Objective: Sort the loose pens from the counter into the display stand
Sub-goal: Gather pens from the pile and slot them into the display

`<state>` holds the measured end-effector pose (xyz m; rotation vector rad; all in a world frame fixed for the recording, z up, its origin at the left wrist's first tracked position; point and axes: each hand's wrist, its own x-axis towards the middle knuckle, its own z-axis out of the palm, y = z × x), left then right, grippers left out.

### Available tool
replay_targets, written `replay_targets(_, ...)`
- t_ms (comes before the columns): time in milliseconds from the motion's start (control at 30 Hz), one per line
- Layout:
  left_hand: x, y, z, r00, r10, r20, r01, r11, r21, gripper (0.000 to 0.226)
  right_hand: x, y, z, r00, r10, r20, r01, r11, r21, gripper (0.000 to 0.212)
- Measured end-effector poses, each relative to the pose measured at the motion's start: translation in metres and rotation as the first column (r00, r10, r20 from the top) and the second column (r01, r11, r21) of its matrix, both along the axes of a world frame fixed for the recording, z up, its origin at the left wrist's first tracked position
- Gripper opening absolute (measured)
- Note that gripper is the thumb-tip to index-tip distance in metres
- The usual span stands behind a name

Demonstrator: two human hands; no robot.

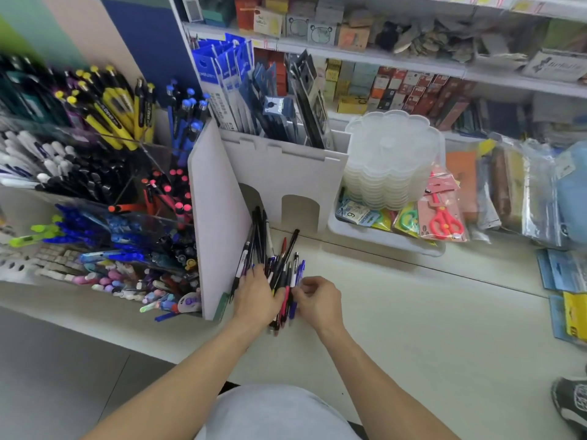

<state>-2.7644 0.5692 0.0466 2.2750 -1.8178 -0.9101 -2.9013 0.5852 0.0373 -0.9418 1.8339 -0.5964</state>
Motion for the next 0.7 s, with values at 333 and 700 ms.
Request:
replay_targets(333, 0.006, -0.003, 0.008, 0.983, 0.094, -0.155, -0.072, 0.987, 0.143, 0.059, -0.004, 0.000, -0.005, 0.996, 0.043, 0.077, -0.051, 0.993, 0.103, 0.008)
replay_targets(700, -0.001, 0.003, 0.014, 0.992, 0.021, -0.125, 0.007, 0.976, 0.218, 0.061, 0.000, 0.010, -0.002, 0.996, 0.005, 0.090, -0.017, 0.991, 0.133, 0.012)
